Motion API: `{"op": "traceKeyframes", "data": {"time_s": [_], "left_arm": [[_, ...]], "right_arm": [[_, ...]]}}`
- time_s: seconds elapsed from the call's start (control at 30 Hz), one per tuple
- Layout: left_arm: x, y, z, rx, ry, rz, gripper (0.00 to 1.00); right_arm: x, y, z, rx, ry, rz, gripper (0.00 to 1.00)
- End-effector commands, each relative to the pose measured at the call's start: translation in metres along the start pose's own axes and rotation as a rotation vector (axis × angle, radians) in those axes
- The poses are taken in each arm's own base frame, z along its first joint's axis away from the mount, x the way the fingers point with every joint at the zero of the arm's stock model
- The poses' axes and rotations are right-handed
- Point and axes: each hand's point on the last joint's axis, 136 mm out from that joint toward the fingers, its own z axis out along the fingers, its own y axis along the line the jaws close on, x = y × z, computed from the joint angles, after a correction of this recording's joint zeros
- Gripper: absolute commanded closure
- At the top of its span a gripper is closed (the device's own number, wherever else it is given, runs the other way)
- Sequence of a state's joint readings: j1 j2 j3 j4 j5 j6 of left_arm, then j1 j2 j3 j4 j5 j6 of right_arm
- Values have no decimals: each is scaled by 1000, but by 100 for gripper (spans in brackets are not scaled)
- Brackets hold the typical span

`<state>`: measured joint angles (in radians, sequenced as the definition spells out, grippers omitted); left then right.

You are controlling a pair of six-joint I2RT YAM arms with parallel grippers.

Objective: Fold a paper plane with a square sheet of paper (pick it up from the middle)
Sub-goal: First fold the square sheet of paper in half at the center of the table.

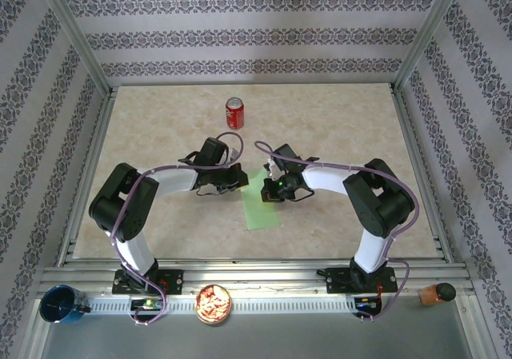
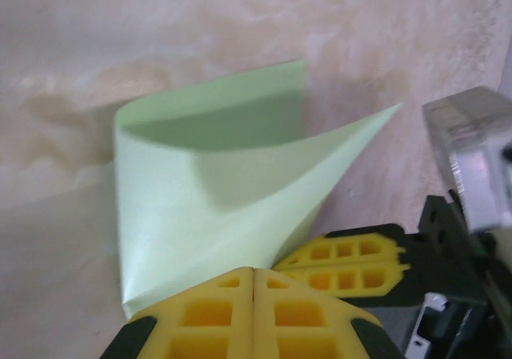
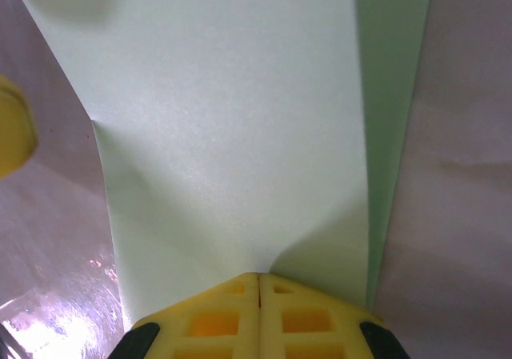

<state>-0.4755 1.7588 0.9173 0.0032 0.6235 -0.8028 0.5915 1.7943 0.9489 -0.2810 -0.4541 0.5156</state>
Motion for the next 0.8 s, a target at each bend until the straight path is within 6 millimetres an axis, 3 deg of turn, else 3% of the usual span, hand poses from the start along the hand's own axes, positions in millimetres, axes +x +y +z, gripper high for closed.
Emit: {"op": "traceKeyframes", "data": {"time_s": [0.0,0.27,0.4,0.5,0.67,0.77], "left_arm": [[-3,12,6,-35,32,-4,99],[2,55,20,-119,47,-67,100],[2,62,18,-134,42,-73,100],[-2,55,16,-103,42,-63,100],[-13,25,8,-14,26,-6,97],[-18,19,6,3,18,11,96]], "right_arm": [[25,-33,10,112,96,38,100],[27,-34,10,108,99,47,100],[26,-33,8,110,93,46,100],[26,-34,7,114,91,46,100],[25,-33,6,116,88,44,100],[25,-33,6,119,90,46,100]]}}
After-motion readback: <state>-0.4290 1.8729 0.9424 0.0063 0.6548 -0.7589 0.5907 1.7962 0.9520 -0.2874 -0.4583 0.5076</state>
